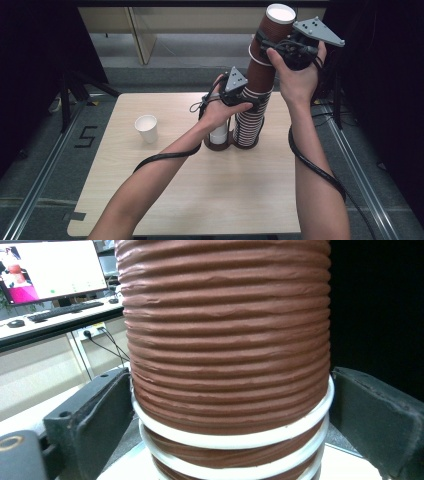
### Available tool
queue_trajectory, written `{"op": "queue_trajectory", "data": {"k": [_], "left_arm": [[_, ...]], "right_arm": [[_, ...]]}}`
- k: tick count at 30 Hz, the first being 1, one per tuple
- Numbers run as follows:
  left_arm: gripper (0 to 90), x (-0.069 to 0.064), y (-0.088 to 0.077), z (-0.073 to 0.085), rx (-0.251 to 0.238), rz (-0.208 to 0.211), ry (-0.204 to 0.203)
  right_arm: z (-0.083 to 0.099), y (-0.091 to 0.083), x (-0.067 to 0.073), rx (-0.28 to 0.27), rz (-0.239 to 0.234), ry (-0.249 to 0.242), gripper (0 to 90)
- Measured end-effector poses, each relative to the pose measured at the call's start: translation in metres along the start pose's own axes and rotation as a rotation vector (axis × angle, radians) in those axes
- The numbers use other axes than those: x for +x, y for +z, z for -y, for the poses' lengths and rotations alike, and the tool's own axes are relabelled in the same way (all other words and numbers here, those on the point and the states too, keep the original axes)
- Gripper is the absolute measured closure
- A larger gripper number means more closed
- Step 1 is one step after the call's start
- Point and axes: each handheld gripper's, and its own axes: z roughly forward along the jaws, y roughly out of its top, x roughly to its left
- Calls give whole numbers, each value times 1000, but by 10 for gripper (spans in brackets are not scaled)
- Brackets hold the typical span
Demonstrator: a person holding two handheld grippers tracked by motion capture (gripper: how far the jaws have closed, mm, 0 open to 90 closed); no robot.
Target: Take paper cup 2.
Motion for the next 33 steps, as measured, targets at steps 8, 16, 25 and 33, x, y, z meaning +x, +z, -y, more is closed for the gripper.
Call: {"op": "queue_trajectory", "data": {"k": [8, 16, 25, 33], "left_arm": [[45, 0, -1, -1, 8, -3, 3], [45, 0, 0, 0, -2, 5, 4], [44, 0, 0, -1, 1, 3, 9], [45, -1, -1, -1, 2, 0, 11]], "right_arm": [[-1, -4, 2, -28, -3, -3, 185], [-5, -9, 4, -47, -5, -13, 184], [-5, -18, 6, -68, -4, -12, 184], [-9, -29, 7, -85, -5, -13, 184]]}}
